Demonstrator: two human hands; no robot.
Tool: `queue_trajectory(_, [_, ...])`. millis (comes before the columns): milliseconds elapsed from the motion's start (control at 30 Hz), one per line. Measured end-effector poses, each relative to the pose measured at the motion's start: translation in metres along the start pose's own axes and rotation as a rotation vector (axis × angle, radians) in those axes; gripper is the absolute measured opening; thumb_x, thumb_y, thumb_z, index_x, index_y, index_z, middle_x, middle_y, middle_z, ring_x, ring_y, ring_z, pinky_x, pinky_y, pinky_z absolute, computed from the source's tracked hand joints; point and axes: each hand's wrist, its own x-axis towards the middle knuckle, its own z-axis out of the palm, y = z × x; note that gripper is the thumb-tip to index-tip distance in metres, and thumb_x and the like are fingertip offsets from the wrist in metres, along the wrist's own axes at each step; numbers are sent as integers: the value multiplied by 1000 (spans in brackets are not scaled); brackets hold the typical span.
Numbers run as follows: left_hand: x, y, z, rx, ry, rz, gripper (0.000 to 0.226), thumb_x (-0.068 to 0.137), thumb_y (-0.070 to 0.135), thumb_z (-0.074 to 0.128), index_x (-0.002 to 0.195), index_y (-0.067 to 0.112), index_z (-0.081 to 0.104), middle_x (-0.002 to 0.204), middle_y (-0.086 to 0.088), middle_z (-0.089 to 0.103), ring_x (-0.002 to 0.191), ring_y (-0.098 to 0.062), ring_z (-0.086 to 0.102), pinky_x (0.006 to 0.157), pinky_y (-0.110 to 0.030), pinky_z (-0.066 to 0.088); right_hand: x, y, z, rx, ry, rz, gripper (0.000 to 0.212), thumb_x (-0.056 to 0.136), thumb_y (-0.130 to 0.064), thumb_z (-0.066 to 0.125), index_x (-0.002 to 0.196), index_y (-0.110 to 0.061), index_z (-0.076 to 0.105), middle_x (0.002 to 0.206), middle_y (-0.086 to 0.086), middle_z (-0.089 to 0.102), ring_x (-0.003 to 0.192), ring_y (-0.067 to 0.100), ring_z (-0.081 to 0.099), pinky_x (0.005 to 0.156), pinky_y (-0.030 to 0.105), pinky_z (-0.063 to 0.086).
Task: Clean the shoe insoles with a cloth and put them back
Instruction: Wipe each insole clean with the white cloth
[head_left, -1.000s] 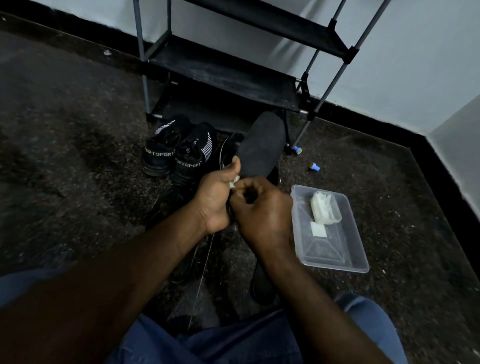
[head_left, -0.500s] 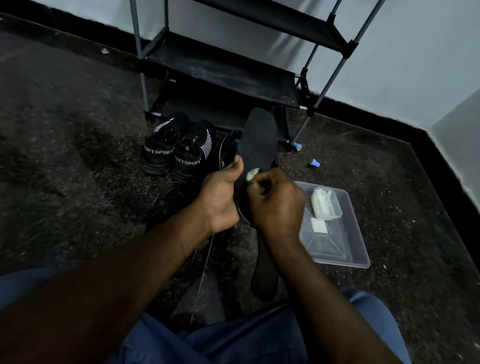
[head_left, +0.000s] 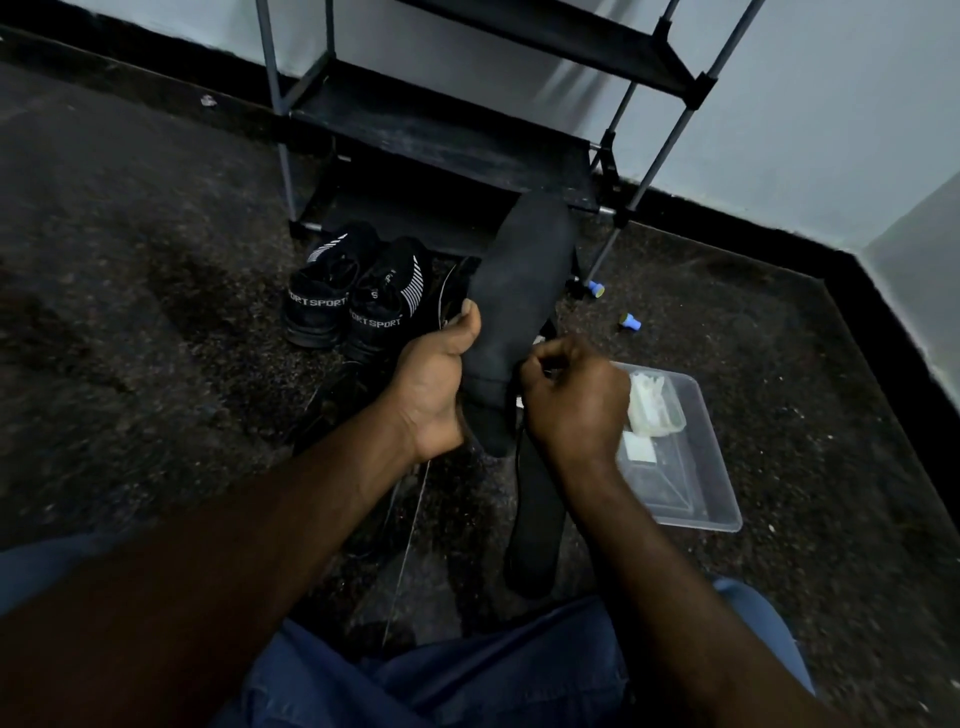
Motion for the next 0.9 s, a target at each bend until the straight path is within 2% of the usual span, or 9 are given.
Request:
queue_trajectory(100, [4,2,-3,21,17,29,48,109,41,41,146,14,55,139,-13,65,113,-25,69,90,-36,61,-9,-3,-2,45,10,-71,2,83,-25,71,82,-24,72,77,-9,73,72,12,68,68,33,54])
queue_trajectory(233, [12,0,-8,17,24,30,51,109,44,38,149,14,51,145,-20,58,137,-35,54,108,-46,49,2,4,-16,179,149,109,2,84,-25,73,83,-25,74,77,-14,73,70,4,66,77,36,56])
queue_trajectory(300, [16,-1,-13,-4,26,26,54,109,47,38,150,15,49,145,-18,59,139,-36,52,113,-50,45,-1,3,-19,230,162,69,1,84,-23,74,86,-24,74,77,-14,72,68,2,64,75,35,56])
queue_trajectory(400, [18,-2,-14,9,0,8,58,106,52,43,152,17,48,148,-13,58,136,-33,56,106,-48,52,-11,-6,-11,248,42,-159,8,86,-20,73,92,-25,72,82,-11,73,73,7,67,71,39,57])
queue_trajectory(467, [16,-3,-12,41,-32,-21,64,103,57,49,151,16,50,148,-15,58,133,-34,58,103,-46,53,-12,-5,-2,167,-6,-239,11,86,-24,71,96,-26,72,88,-9,74,80,18,70,73,43,57])
queue_trajectory(633, [9,-4,-11,88,-41,10,48,106,40,51,145,12,57,130,-12,69,107,-26,72,81,-37,61,-10,-5,6,83,54,-169,18,83,-30,66,97,-24,76,89,-4,75,84,23,71,74,44,57])
queue_trajectory(700, [10,-5,-11,104,-14,33,47,105,40,53,142,12,58,131,-14,68,110,-27,72,84,-37,61,-19,-10,10,101,31,-223,18,83,-26,68,98,-23,77,91,-4,76,84,21,71,74,42,57])
queue_trajectory(833, [13,-9,-11,73,-8,19,43,107,40,50,144,19,56,134,-20,67,126,-31,65,106,-44,52,-31,-13,11,48,-95,-332,15,83,-30,67,95,-24,75,88,-6,74,84,19,67,75,42,54])
queue_trajectory(900, [14,-11,-11,68,5,34,41,106,39,51,144,24,57,136,-15,67,122,-29,67,98,-42,57,-22,-10,7,-38,-44,-337,13,82,-33,68,91,-25,74,84,-7,73,82,20,64,73,42,53])
